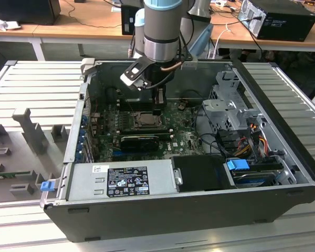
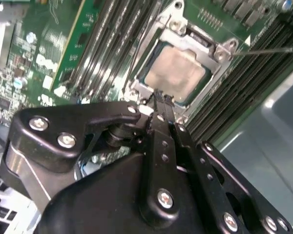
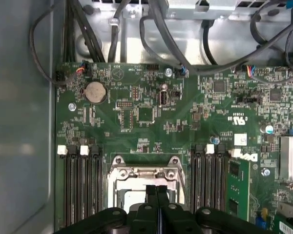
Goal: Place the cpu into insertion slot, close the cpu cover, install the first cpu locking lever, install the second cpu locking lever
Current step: 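Close the cpu cover, then install the first cpu locking lever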
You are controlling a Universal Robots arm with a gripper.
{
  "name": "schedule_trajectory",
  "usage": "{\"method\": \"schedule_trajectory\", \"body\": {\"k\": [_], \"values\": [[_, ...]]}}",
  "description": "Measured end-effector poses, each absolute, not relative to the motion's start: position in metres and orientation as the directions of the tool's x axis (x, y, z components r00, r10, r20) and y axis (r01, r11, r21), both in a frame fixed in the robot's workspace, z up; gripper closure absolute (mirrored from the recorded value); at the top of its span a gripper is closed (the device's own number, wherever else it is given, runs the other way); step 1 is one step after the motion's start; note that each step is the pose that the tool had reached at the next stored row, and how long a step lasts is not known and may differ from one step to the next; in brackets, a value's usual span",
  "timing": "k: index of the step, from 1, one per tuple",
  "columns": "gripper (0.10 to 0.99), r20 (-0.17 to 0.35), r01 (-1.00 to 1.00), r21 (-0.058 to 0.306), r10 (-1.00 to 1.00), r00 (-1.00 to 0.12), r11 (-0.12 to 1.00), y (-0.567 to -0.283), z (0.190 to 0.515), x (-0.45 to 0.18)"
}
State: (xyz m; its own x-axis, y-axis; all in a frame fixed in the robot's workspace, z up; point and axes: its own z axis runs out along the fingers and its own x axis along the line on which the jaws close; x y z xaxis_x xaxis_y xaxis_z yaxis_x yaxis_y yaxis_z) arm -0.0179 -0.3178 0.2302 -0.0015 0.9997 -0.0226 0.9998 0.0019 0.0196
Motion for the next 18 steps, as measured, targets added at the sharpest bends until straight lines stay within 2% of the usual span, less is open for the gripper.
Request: {"method": "schedule_trajectory", "body": {"k": [13, 18], "values": [[0.980, -0.021, 1.000, 0.020, 1.000, -0.001, 0.002, -0.318, 0.229, -0.035], [0.980, -0.021, 1.000, 0.020, 1.000, -0.001, 0.002, -0.318, 0.239, -0.035]]}}
